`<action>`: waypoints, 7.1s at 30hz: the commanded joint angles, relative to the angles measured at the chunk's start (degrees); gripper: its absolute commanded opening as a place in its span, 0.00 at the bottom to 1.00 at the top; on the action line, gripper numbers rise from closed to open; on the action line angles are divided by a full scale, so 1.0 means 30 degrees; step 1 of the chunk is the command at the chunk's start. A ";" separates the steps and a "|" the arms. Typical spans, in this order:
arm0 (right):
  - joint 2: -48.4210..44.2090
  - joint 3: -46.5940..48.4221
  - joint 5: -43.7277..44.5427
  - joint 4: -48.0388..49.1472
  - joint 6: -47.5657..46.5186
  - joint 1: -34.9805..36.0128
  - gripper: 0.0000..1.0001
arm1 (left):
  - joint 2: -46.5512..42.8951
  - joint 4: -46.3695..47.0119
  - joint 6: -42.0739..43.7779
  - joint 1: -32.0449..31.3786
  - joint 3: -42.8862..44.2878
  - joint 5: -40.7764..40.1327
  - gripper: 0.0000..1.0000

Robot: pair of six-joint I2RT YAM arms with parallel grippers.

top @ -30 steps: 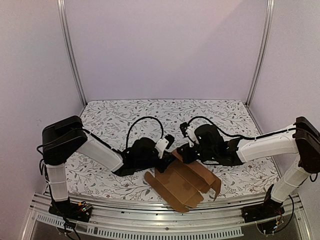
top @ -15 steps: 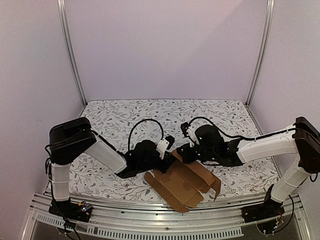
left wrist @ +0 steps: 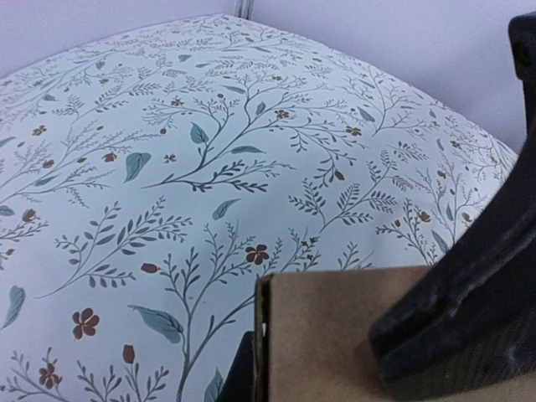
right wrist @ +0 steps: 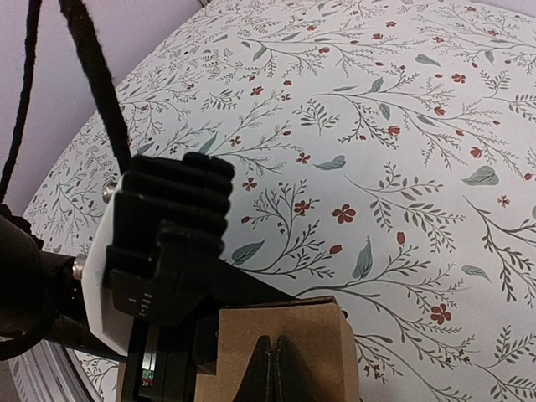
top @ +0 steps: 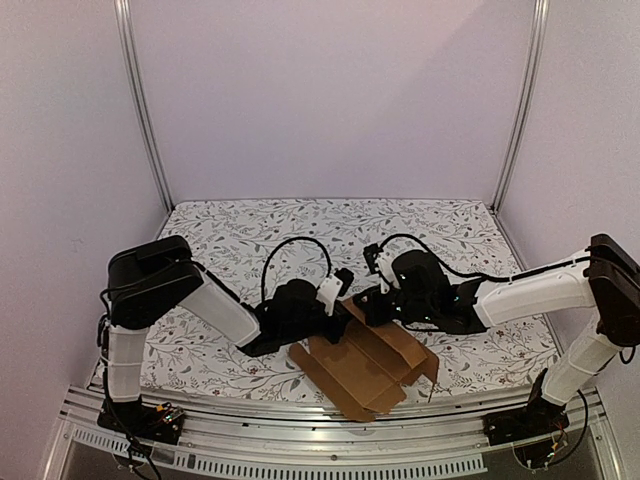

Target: Fold the paper box

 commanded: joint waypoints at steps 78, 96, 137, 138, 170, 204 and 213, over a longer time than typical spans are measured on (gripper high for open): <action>-0.0138 0.1033 0.1591 -0.1816 0.0442 0.0984 0.00 | -0.1743 -0.1377 0.1224 -0.1864 -0.1138 -0.4833 0.00; 0.2911 0.0687 0.0744 0.0522 0.1312 0.0996 0.00 | -0.1607 -0.1377 0.0928 -0.1893 -0.1243 -0.4319 0.12; -0.3134 -0.1459 0.2362 -0.2957 0.0902 0.1296 0.20 | -0.2983 -0.2952 0.0048 -0.1923 -0.1931 -0.8383 0.00; -0.3632 -0.1522 0.2424 -0.3443 0.0864 0.1298 0.22 | -0.3090 -0.3284 -0.0251 -0.1923 -0.1970 -0.8855 0.00; -0.5932 -0.1535 0.4441 -0.8506 0.0632 0.0681 0.00 | -0.4931 -1.7235 -1.1850 -0.3361 0.0183 -1.4350 0.00; -0.2495 -0.3787 0.2794 0.2144 0.5128 0.0532 0.00 | -0.4918 -1.8068 -1.2657 -0.3889 0.1267 -1.1338 0.00; -0.3949 -0.4226 0.2373 0.3048 0.5373 0.0561 0.00 | -0.5703 -1.7352 -1.3011 -0.3424 0.0877 -0.9950 0.00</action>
